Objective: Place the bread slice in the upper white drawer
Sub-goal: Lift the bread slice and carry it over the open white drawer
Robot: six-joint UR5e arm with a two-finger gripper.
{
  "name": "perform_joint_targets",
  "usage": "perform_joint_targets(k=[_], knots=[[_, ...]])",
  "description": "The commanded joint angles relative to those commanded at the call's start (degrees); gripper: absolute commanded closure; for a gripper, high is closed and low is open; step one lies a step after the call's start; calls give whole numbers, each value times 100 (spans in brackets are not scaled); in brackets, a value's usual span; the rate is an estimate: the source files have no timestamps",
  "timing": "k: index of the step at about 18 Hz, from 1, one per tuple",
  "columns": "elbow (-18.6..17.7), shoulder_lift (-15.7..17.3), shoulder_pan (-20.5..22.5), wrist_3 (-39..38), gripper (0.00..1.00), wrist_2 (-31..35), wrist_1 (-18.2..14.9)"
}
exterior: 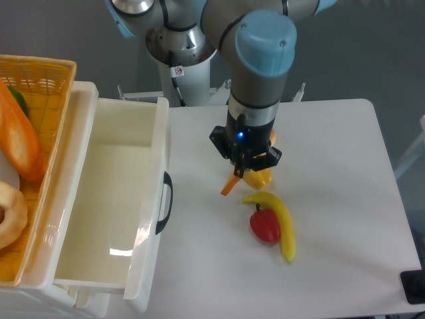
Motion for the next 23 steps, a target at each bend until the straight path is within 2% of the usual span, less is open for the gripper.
perform_joint_targets(k=[3, 7, 11, 23], knots=[[0, 71, 9, -457, 100, -113, -36], [-17, 396, 35, -810, 100, -430, -141], [-9, 633, 158, -1337, 100, -1149, -194], [-97, 1257, 132, -1760, 100, -2003, -176]])
